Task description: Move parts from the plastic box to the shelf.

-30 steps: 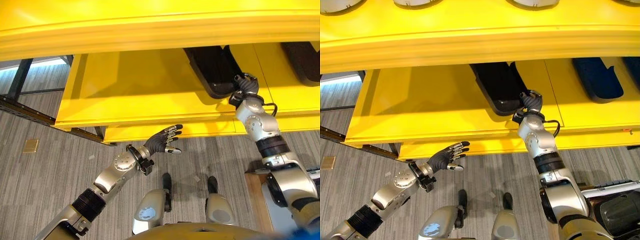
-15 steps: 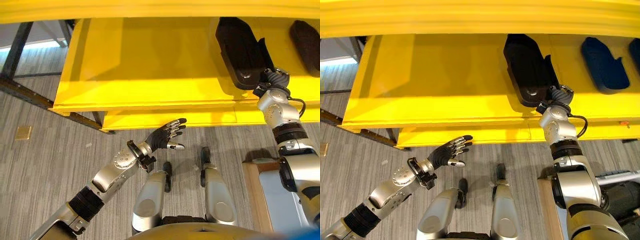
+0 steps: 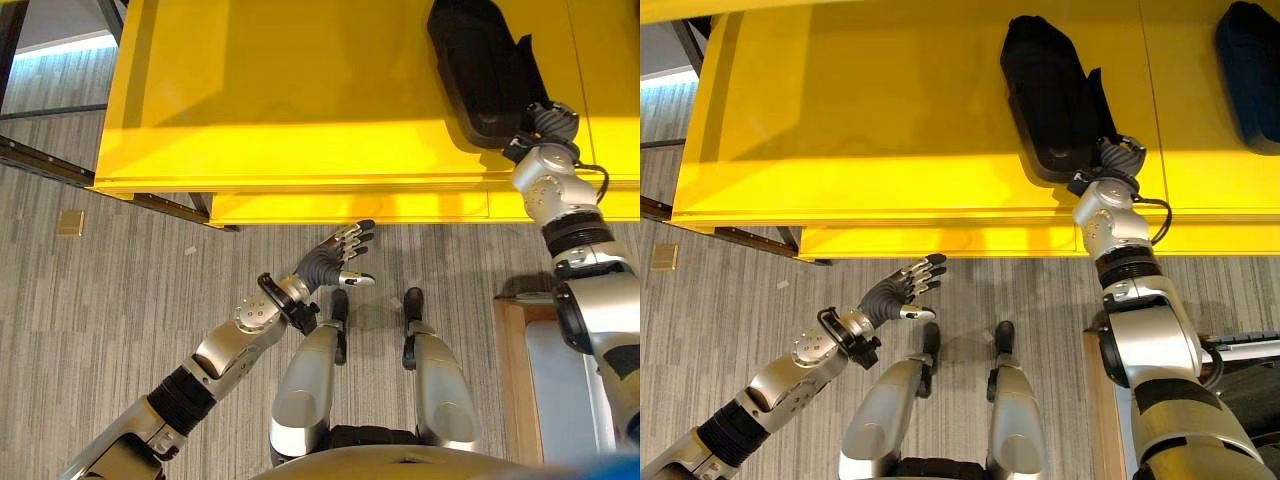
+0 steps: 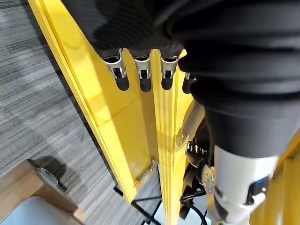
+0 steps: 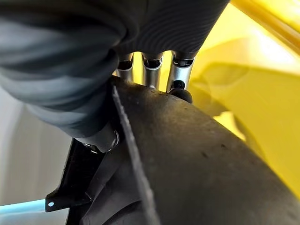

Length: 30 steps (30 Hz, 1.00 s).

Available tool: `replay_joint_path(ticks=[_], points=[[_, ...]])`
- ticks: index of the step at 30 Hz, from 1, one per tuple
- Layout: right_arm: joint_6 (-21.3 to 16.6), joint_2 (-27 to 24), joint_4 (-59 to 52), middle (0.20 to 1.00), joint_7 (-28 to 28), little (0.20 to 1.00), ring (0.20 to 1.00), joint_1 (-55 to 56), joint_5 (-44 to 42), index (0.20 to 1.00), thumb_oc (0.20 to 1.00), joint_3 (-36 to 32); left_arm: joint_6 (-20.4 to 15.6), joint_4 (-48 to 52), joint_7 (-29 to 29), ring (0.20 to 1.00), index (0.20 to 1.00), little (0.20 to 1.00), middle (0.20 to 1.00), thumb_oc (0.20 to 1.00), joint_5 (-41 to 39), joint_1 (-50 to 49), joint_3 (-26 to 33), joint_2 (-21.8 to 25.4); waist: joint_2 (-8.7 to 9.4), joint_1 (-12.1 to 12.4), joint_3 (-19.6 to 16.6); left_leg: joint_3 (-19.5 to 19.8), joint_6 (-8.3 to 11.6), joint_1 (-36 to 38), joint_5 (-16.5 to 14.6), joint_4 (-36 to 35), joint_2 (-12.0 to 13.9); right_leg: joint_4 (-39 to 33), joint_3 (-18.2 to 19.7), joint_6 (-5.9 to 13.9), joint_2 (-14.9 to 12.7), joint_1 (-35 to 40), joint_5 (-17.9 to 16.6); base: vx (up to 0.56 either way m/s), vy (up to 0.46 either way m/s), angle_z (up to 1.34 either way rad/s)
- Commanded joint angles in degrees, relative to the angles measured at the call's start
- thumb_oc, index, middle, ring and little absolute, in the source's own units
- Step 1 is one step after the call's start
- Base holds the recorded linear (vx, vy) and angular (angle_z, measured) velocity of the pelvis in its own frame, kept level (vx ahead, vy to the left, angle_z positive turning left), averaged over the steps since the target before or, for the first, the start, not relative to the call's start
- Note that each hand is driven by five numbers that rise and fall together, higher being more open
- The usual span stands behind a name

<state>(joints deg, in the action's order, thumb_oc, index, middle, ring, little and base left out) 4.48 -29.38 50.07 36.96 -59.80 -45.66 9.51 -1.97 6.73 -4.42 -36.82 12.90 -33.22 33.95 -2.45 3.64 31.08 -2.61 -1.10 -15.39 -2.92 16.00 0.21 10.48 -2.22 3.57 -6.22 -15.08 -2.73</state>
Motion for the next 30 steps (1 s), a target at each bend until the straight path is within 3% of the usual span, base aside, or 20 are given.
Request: replay_joint_path(ticks=[1, 13, 20, 25, 30], points=[[-7.1, -2.5, -2.7, 0.2, 1.8, 0.2, 0.2, -4.0, -3.5, 0.2, 0.2, -2.0, -3.1, 3.5, 1.1, 1.0, 1.0, 1.0, 1.0, 1.0, -0.1, -1.9, 1.8, -1.4, 0.19, 1.1, -1.9, 0.9, 1.09, 2.1, -4.0, 0.2, 2.0, 3.8, 1.0, 2.81, -1.8, 0.5, 4.2, 0.02, -0.021, 0.06], [-9.3, -1.7, -1.7, 0.2, 4.2, 0.2, 0.2, -5.1, -1.7, 0.2, 0.2, -1.4, -2.0, 3.3, 3.3, 1.0, 1.0, 1.0, 1.0, 1.0, 0.0, 0.8, 1.3, -2.0, -0.63, 1.0, -1.3, 1.0, 1.18, -1.6, -3.6, 1.4, 2.0, 4.3, 1.0, 2.3, -1.6, -1.9, 4.5, 0.02, -0.006, 0.0], [-9.0, -4.4, -0.7, 0.2, 8.6, 0.2, 0.2, -8.3, 3.4, 0.2, 0.2, 1.0, -2.2, 3.3, 4.6, 1.0, 1.0, 1.0, 1.0, 1.0, -0.5, 1.7, 0.7, -2.6, -1.43, 1.0, -1.3, 1.2, 1.55, -5.4, -3.5, 3.0, 2.3, 5.9, 0.2, 1.59, -2.0, -5.1, 5.5, 0.04, -0.008, 0.0], [-8.0, -6.4, -0.3, 0.2, 8.1, 0.2, 0.2, -10.7, 7.6, 0.2, 0.2, 2.7, -1.5, 4.0, 5.1, 1.0, 1.0, 1.0, 1.0, 1.0, -0.4, 2.1, 0.2, -2.5, -1.62, 1.0, -1.3, 1.5, 1.68, -7.2, -3.5, 3.8, 2.4, 6.9, 0.0, 1.39, -2.0, -6.6, 6.0, 0.03, -0.02, -0.01], [-6.5, -8.6, -0.1, 0.2, 7.5, 0.2, 0.2, -13.2, 6.3, 0.2, 0.2, 5.3, -1.3, 3.9, 5.9, 1.0, 1.0, 1.0, 1.0, 1.0, -0.4, 2.1, -0.9, -2.5, -1.55, 1.0, -1.3, 1.7, 1.92, -9.0, -3.0, 3.9, 2.9, 8.5, -0.4, 0.89, -1.6, -8.6, 6.7, 0.04, -0.044, 0.02]])
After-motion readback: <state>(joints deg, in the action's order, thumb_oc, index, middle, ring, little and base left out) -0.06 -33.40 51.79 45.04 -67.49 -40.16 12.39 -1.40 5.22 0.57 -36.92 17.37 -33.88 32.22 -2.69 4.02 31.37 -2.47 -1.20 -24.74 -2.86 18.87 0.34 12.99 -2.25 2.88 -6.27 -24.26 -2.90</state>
